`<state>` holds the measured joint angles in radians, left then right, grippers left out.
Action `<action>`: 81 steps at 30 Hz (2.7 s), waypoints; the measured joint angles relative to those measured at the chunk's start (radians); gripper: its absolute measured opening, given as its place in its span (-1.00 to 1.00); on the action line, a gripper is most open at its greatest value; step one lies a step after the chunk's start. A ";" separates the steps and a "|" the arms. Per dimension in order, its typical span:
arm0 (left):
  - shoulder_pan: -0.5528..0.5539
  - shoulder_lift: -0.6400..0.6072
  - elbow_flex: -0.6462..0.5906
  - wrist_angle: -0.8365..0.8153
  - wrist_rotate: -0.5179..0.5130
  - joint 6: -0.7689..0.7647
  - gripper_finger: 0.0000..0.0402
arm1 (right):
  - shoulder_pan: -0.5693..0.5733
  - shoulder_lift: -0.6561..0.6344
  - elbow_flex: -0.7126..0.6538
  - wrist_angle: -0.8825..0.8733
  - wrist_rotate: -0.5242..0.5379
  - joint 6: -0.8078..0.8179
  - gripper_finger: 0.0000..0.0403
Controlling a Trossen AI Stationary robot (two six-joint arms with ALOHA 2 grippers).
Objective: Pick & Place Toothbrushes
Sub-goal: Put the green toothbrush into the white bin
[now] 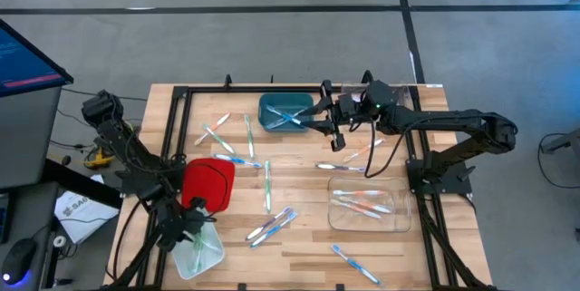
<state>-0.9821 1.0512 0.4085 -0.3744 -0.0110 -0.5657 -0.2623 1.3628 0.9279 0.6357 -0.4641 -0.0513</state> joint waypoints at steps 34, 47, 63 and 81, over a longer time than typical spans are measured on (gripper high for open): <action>0.000 -0.004 0.006 0.028 0.009 -0.004 -0.05 | 0.000 0.000 0.000 0.000 0.001 0.000 -0.46; 0.014 -0.025 0.005 0.034 0.002 0.008 -0.05 | 0.000 0.000 0.000 0.000 0.001 0.000 -0.46; 0.013 -0.287 0.022 0.017 -0.029 0.113 -0.05 | 0.000 0.000 0.001 -0.002 0.001 0.000 -0.46; 0.028 -0.370 0.028 0.365 -0.285 0.695 -0.05 | 0.000 0.000 0.002 -0.011 0.001 0.000 -0.46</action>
<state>-0.9541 0.6815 0.4364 -0.0091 -0.2955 0.1295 -0.2623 1.3628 0.9295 0.6247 -0.4629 -0.0513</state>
